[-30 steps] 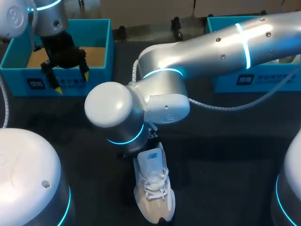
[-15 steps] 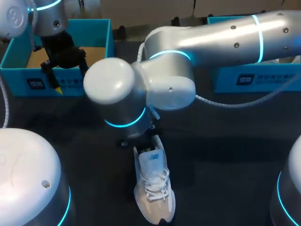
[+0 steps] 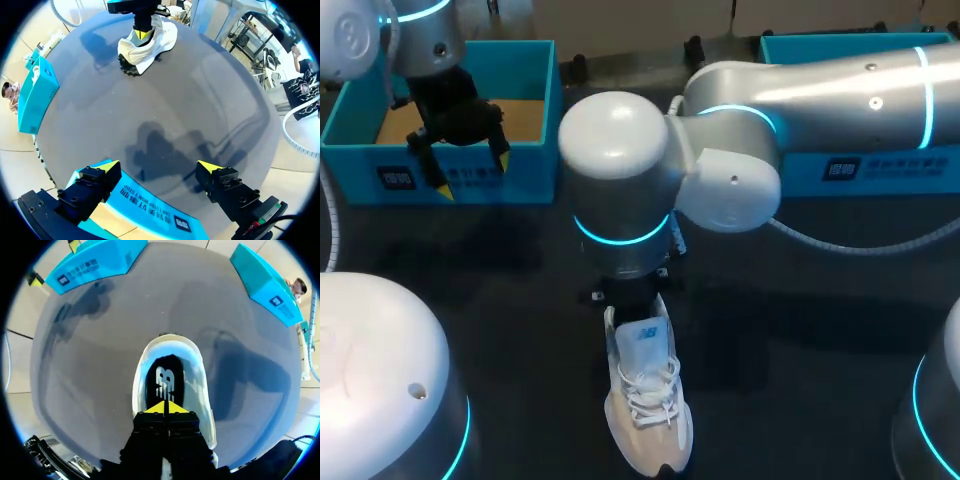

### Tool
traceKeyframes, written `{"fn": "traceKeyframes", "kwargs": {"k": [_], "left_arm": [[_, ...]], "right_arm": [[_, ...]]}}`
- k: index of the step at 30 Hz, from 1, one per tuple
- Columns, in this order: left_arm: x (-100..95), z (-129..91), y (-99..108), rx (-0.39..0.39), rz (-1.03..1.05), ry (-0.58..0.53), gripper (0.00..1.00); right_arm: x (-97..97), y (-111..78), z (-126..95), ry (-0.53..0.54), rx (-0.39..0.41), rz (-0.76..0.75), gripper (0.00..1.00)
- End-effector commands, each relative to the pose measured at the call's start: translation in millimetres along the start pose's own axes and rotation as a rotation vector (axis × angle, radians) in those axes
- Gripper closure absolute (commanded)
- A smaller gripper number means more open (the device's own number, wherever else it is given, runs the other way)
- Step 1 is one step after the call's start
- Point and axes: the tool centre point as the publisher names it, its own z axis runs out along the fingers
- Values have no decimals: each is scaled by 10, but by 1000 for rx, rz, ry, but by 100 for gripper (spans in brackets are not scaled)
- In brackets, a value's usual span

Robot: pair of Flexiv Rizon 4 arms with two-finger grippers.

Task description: Take the shoe out of the shoebox, open the shoe tongue, remove and reinsert the insole, then place the shoe into the shoebox

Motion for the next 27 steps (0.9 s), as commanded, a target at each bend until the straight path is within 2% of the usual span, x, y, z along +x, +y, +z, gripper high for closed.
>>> {"fn": "traceKeyframes", "kwargs": {"k": [1, 4, 8, 11, 15, 18, 24, 27], "left_arm": [[3, 0, 2, -2, 1, 2, 0], [3, 0, 2, -2, 1, 2, 0], [3, 0, 2, -2, 1, 2, 0], [3, 0, 2, -2, 1, 2, 0], [3, 0, 2, -2, 1, 2, 0], [3, 0, 2, -2, 1, 2, 0], [3, 0, 2, -2, 1, 2, 0], [3, 0, 2, -2, 1, 2, 0]], "right_arm": [[27, -63, 0, 23, 8, 328, 71], [65, -105, 25, 26, 25, 327, 54], [82, -168, 45, 30, 40, 324, 49], [87, -205, 48, 26, 51, 318, 39], [74, -238, 50, 27, 60, 318, 20], [78, -260, 35, 28, 72, 311, 0], [87, -337, -25, 21, 89, 305, 0], [86, -361, -105, -3, 68, 300, 0]]}}
